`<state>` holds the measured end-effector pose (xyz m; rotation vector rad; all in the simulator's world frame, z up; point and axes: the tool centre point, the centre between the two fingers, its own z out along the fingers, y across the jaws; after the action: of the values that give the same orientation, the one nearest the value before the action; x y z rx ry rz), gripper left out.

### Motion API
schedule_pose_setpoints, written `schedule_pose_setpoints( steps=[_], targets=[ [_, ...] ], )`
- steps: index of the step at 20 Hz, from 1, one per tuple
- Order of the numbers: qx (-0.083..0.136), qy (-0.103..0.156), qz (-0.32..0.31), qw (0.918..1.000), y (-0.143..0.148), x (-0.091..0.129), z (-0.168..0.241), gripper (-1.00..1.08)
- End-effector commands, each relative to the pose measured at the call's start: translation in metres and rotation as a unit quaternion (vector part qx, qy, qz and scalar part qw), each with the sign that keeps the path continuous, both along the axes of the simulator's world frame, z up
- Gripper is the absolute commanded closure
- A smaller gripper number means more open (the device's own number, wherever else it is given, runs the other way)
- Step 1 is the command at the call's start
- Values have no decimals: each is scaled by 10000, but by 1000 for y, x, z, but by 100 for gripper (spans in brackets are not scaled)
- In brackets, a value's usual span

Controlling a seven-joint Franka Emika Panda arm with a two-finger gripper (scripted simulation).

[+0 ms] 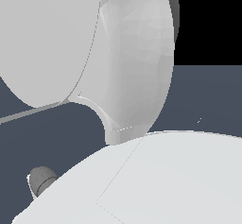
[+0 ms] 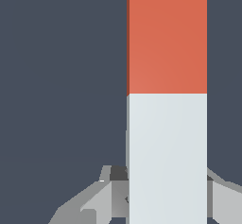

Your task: Insert the peg into the horizontal hole in a box.

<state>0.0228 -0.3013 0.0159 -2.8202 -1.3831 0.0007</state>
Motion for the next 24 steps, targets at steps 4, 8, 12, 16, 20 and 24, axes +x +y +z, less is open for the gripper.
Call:
schedule_pose_setpoints(
  steps=[4, 8, 12, 16, 20, 24],
  targets=[
    [0, 0, 3, 10000, 0, 0, 0, 108],
    [0, 0, 63, 10000, 9, 2, 3, 108],
    [0, -1, 206, 9998, 31, 5, 12, 108],
    [0, -1, 445, 9990, 68, 10, 25, 108],
    [-2, -2, 794, 9968, 122, 13, 45, 108],
    [-5, -2, 1232, 9924, 190, 13, 70, 108]
  ],
)
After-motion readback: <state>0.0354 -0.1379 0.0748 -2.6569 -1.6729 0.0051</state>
